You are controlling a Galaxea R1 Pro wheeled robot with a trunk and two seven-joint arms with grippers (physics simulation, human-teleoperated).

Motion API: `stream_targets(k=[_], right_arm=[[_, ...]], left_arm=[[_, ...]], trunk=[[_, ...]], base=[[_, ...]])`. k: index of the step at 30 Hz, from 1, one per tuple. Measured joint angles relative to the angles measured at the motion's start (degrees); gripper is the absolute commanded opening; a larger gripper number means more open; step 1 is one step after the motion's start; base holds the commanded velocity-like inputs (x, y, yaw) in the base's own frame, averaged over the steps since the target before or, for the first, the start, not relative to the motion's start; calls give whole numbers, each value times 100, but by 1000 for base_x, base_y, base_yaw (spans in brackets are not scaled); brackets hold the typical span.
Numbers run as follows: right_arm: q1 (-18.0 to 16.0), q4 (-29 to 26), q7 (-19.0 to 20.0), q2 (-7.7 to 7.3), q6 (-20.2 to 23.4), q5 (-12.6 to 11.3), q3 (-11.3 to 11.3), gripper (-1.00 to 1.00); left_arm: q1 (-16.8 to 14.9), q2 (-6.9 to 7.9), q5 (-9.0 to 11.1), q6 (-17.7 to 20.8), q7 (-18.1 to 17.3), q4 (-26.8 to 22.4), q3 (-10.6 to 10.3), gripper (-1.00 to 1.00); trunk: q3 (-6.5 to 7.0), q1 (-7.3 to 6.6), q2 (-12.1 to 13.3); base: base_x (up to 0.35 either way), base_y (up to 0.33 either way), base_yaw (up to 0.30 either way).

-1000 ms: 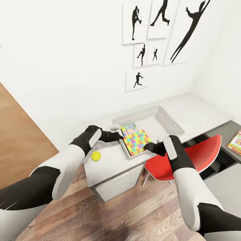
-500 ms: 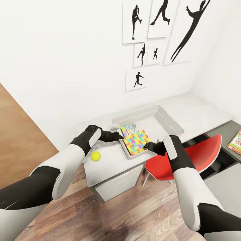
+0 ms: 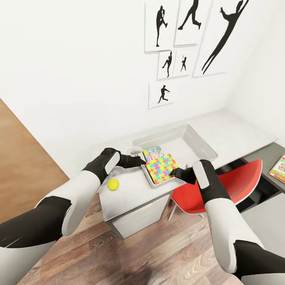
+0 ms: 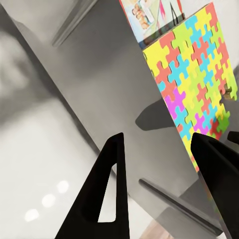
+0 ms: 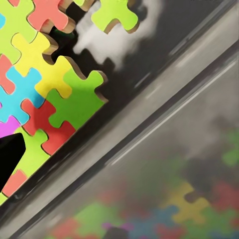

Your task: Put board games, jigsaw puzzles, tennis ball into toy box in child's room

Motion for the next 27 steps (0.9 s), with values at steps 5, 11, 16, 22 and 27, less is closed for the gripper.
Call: stream_targets(k=[5,11,16,22,27], right_arm=[[0,-2,1,0,6,4,0,100],[0,-10,-5,-4,47,3,-3,100],[-2,-9,-5,-8,83,-30,-15,100],[0,-60,-2,-6,79,-143,-15,100],[0,-60,-3,-6,78,-142,-15,100]], left_arm=[[-1,0,2,2,0,0,-2,-100],[-10,0,29,-12,5,-1,-51,-100],[-12,0,38,-19,6,0,-67,-100],[200,-1,127,-146,-1,-13,-90,100],[199,-1,133,-145,2,-13,-90,100]], trunk=[[0,0,0],[0,1,1],[1,1,1],[-1,6,9],[-1,6,8]], base=[[0,0,0],[0,0,0],[0,0,0],[0,0,0],[0,0,0]])
